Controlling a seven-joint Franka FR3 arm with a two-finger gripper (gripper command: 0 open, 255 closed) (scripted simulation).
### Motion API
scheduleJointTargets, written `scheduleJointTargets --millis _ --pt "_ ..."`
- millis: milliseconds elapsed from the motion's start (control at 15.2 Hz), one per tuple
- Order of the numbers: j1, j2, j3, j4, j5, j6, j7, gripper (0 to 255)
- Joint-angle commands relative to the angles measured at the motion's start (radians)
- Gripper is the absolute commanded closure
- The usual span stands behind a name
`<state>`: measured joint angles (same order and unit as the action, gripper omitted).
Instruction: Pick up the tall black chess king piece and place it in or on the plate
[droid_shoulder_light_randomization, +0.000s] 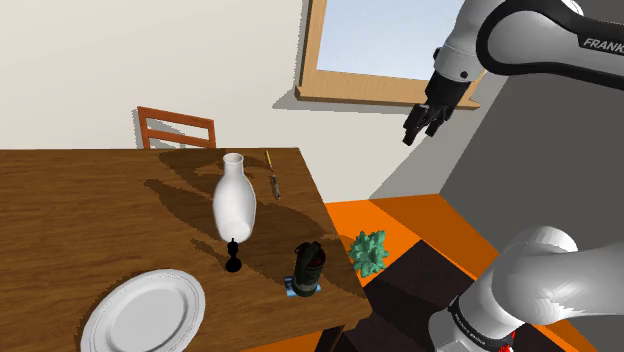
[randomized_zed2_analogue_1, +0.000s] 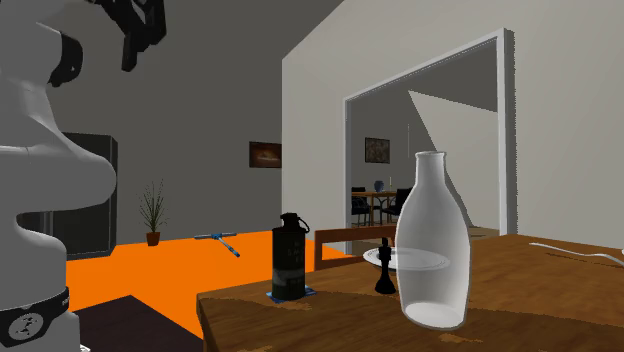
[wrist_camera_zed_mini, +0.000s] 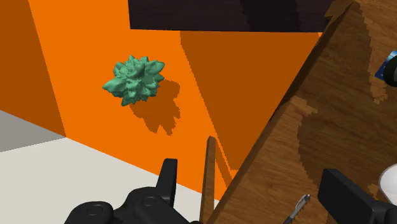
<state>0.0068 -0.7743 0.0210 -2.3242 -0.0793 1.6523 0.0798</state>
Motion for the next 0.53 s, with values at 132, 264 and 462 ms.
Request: scheduleJointTargets --millis 132,264,462 --pt "0.012 0.015 0.039 -0.020 0.025 0.027 0.050 0" --pt "0.024 0.035 0.077 -0.035 0.049 0.055 0.099 0" --pt "0.041 0.075 0.136 -0.048 0.084 0.099 0.173 0"
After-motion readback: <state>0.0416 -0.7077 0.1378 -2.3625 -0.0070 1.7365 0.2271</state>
